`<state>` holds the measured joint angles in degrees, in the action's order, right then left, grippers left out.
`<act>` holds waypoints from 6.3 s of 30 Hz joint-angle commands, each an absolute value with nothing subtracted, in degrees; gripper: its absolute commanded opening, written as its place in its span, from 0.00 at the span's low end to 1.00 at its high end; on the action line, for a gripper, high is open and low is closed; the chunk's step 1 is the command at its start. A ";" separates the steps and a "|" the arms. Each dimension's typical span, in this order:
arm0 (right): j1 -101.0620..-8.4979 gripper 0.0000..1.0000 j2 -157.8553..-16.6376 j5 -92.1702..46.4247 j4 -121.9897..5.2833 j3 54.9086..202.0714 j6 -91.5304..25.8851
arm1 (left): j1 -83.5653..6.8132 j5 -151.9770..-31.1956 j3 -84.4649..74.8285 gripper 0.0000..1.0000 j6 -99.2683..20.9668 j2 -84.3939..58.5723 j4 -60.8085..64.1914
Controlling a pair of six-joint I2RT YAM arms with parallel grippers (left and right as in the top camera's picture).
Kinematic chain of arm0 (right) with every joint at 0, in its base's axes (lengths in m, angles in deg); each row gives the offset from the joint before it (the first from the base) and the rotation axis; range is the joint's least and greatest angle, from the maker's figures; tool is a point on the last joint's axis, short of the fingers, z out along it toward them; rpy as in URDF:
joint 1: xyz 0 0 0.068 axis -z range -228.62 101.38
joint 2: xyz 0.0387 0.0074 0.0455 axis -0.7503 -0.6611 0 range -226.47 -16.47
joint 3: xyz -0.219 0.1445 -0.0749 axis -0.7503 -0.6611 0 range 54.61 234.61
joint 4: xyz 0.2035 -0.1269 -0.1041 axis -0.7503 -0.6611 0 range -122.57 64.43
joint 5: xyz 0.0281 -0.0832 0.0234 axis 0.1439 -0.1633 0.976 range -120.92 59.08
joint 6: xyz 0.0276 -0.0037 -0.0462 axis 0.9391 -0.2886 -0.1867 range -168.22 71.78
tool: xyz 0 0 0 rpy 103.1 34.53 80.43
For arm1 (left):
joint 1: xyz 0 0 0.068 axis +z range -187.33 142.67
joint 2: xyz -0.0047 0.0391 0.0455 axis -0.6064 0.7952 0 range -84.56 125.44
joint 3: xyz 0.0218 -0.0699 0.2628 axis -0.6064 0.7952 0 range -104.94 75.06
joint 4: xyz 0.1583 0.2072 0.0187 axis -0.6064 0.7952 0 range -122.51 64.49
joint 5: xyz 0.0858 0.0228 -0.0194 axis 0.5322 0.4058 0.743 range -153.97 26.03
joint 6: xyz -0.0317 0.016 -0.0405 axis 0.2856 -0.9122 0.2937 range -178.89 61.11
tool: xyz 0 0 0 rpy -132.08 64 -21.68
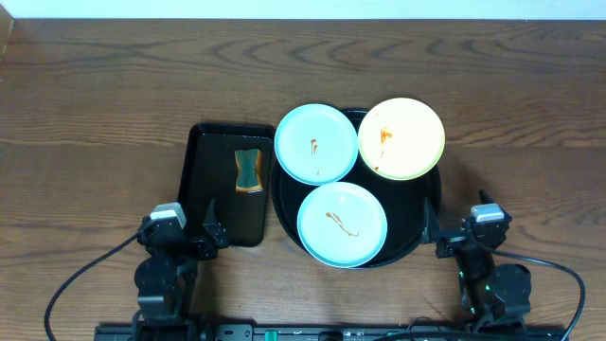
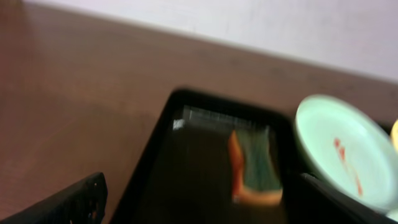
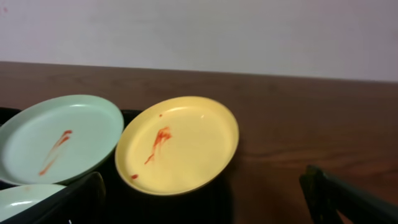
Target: Clean dirty plates on tray and stack at the side
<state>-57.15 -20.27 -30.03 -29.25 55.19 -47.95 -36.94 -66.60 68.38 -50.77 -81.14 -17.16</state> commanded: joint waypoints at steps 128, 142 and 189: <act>-58.20 0.64 -95.21 -4.61 -60.03 97.38 -41.35 | -48.40 -68.64 21.15 0.07 -47.18 9.28 -2.54; -61.44 0.51 -108.96 -1.73 -57.25 96.92 -39.90 | -48.40 -68.68 21.04 0.08 -47.16 -3.26 5.96; -62.22 0.01 -112.48 -0.63 -53.45 96.92 -38.99 | -48.40 -73.84 21.04 0.08 -47.21 -3.35 6.95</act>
